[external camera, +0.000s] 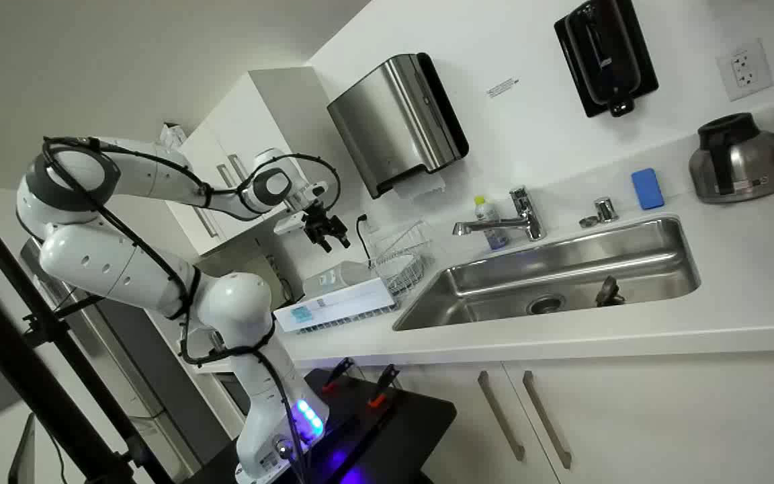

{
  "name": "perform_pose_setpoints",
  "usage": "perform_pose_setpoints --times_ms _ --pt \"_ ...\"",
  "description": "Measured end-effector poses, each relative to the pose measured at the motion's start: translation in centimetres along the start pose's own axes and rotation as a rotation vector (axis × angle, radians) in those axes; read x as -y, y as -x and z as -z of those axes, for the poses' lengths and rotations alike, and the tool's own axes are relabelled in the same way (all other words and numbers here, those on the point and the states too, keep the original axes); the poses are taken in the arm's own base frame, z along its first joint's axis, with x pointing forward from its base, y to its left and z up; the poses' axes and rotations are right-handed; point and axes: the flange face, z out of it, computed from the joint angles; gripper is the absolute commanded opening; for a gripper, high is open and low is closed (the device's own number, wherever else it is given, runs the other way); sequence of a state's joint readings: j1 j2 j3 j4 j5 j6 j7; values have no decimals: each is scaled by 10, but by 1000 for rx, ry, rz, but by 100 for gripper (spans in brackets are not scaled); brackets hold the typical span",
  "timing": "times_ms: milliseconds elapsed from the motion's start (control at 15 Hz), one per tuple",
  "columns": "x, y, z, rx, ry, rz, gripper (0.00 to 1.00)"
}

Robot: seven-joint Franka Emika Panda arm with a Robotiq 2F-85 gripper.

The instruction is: Turn the faucet to the right

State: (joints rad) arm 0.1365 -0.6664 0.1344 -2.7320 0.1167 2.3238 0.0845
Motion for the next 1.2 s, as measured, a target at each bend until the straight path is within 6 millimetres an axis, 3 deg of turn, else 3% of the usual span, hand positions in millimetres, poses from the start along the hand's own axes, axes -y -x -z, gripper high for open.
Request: perform_pose_setpoints --times_ms 1200 --pt "-4 -2 0 -7 13 -6 100"
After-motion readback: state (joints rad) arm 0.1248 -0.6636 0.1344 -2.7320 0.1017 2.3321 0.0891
